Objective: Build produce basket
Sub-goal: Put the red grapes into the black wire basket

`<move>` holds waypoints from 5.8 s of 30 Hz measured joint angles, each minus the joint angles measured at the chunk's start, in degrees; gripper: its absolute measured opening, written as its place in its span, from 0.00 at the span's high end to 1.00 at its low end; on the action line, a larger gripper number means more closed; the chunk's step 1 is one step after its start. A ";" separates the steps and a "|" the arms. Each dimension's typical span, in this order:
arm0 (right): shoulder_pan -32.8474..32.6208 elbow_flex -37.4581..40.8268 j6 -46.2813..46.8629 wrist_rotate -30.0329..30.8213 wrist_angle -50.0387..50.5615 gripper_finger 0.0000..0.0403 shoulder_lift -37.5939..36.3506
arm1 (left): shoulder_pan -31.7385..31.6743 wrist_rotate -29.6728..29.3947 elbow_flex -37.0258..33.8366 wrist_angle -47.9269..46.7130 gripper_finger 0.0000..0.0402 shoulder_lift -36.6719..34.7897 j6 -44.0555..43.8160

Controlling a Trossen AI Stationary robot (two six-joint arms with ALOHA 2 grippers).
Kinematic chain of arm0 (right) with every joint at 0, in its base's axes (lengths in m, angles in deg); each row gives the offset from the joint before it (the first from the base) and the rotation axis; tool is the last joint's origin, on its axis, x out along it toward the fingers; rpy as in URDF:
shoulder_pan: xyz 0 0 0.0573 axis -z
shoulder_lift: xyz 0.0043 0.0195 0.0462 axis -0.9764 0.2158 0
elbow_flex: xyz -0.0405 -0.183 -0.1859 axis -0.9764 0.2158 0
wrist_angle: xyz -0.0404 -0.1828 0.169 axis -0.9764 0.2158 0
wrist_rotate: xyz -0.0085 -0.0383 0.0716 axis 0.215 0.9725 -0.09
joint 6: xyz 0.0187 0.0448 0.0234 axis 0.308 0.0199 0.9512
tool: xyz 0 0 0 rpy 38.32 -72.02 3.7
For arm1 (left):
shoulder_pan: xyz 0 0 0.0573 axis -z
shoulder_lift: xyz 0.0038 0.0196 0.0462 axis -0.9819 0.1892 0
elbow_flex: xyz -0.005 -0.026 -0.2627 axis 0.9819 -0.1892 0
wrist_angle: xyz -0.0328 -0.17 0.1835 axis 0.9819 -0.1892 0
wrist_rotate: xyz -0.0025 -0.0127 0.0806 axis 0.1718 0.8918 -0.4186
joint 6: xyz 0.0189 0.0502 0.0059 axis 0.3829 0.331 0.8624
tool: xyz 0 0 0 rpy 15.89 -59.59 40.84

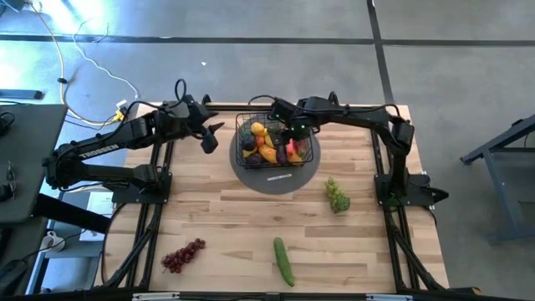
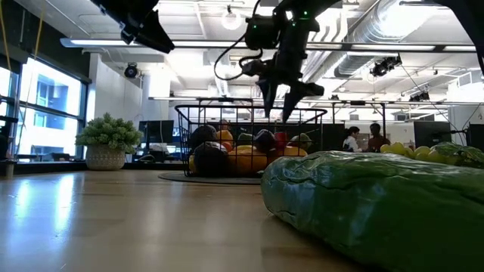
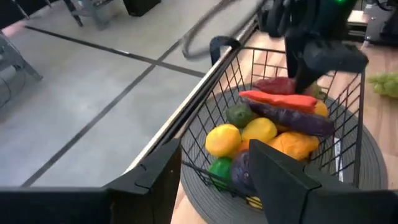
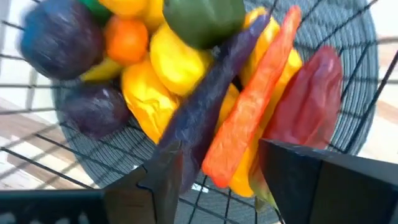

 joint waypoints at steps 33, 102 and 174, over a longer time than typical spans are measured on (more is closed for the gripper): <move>-1.33 -20.11 -20.12 9.38 14.37 0.53 -1.11 | 15.70 19.60 -3.45 -33.51 0.40 -0.01 -41.87; 0.57 -19.96 -36.55 9.12 15.86 0.53 -1.06 | 70.76 26.40 -4.22 -9.66 0.42 43.00 -101.28; -3.18 -19.98 -15.23 7.60 21.11 0.53 -1.06 | 8.29 26.20 -4.39 9.13 0.97 8.39 -35.18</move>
